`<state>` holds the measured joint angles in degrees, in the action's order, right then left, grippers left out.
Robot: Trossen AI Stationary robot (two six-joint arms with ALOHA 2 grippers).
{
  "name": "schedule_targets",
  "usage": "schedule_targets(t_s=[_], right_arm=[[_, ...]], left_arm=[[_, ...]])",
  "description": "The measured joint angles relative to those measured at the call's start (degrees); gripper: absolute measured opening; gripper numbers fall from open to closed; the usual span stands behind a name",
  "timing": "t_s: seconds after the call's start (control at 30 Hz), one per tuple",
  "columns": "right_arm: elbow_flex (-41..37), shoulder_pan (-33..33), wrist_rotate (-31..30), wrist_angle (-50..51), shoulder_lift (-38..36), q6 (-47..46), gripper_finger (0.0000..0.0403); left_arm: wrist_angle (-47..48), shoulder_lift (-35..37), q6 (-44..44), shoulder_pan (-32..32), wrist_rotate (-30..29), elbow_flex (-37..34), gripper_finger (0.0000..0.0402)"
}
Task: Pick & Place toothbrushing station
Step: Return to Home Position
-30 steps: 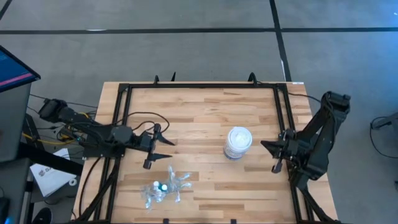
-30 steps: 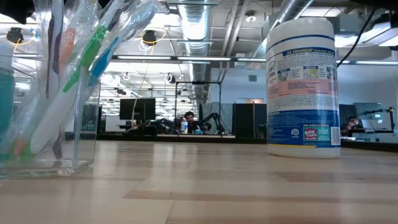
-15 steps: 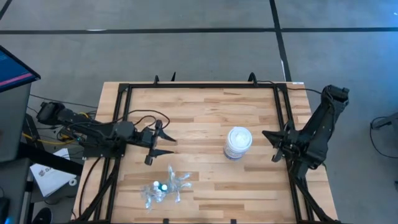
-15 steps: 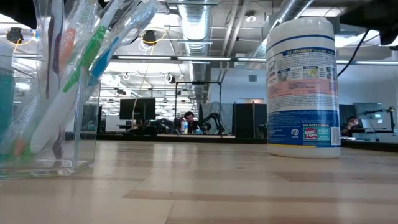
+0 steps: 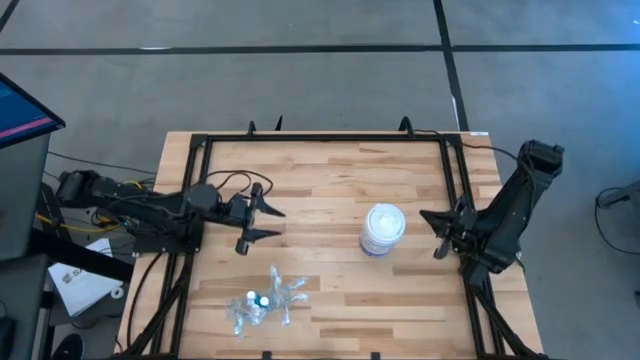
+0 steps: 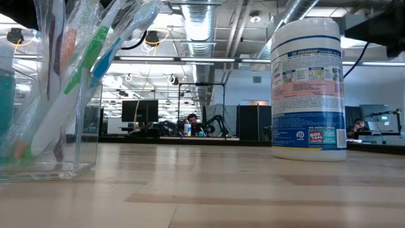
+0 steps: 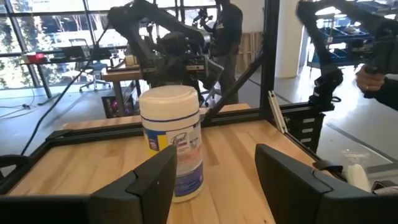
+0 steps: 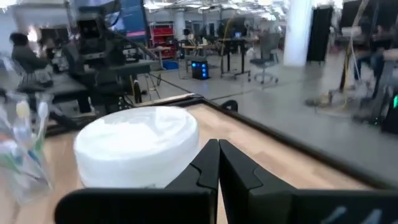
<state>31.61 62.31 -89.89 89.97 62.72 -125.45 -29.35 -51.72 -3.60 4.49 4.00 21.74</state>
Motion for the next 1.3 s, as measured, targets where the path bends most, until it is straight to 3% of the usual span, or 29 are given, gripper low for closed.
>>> schedule_targets(t_s=[0.2,0.4,0.63,0.8,1.03,1.3], right_arm=[[-0.1,1.1,-0.2,-0.2,-12.7,12.4,0.0],[-0.8,8.7,-0.3,-0.2,-22.6,20.5,0.0],[-6.8,19.2,-0.1,-5.9,-24.1,19.6,0.0],[-8.0,20.1,0.0,-7.6,-24.0,17.8,0.0],[-6.2,25.4,-0.1,-24.6,-24.0,37.5,0.0],[-6.2,27.9,-0.2,-56.8,-19.5,66.7,0.0]], left_arm=[[-1.5,0.0,0.0,-2.3,1.0,0.0,0.0213],[-3.5,0.0,1.8,-4.5,2.8,0.0,0.0213],[-3.8,0.0,2.6,-5.4,3.4,0.0,0.0213],[-4.1,0.0,2.4,-5.4,3.4,0.0,0.0213],[-4.2,0.0,2.4,-5.4,3.3,0.0,0.0213],[-4.2,0.0,2.4,-5.3,3.0,0.0,0.0213]])
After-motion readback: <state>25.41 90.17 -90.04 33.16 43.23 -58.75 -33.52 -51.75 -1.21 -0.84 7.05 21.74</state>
